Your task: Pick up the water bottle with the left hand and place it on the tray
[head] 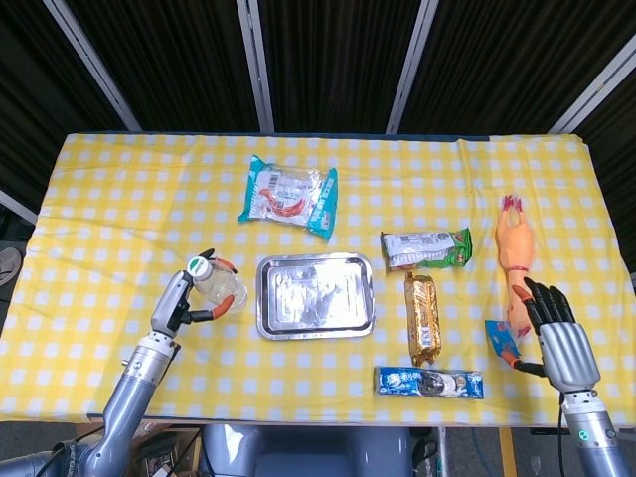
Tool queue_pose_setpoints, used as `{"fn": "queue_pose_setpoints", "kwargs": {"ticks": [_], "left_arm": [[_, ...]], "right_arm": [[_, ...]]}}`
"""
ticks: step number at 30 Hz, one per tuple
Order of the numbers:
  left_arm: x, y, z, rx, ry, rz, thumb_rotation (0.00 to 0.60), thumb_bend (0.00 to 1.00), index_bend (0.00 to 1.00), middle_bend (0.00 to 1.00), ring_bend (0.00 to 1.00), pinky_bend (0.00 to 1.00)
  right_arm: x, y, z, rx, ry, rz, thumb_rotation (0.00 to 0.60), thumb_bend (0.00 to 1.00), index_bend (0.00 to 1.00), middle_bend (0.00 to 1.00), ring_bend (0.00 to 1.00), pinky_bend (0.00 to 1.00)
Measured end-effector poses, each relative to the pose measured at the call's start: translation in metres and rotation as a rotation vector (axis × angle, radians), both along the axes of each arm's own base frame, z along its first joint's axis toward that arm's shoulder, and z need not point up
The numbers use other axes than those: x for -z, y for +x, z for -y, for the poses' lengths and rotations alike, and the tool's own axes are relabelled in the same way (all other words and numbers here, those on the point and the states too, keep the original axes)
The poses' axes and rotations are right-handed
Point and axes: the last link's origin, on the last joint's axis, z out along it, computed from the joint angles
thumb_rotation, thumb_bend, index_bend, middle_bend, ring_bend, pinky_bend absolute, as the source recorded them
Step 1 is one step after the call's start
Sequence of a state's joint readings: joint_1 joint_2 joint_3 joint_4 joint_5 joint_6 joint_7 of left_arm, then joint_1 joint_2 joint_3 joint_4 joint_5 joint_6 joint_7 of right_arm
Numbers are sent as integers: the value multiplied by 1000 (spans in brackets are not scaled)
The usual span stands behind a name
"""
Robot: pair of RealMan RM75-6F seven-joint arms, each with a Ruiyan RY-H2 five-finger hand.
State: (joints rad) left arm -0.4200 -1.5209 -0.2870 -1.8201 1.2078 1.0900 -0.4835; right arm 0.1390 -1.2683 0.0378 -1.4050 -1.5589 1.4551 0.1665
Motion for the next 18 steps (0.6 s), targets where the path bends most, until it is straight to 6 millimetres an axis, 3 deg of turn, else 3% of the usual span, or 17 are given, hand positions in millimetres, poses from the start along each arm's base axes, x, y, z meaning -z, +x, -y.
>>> {"fn": "queue_pose_setpoints", "kwargs": {"ticks": [9,12,15,18], "left_arm": [[-40,77,-13,96,24,57,600,489,484,460,0,68],[-53,93,-11,109,26,79,600,486,484,460,0,69],[-58,91,-11,92,31,64,600,485,484,460,0,69],[-52,78,-12,63,11,44,600,485,484,460,0,69]], "right_arm": [[0,-2,1,9,3,-5,600,49,111,0,37,0],[-1,-2,2,8,1,-2,600,49,111,0,37,0],[0,-1,2,8,5,-2,600,49,111,0,37,0],[2,-1,1,5,9,-4,600,50,111,0,38,0]]}}
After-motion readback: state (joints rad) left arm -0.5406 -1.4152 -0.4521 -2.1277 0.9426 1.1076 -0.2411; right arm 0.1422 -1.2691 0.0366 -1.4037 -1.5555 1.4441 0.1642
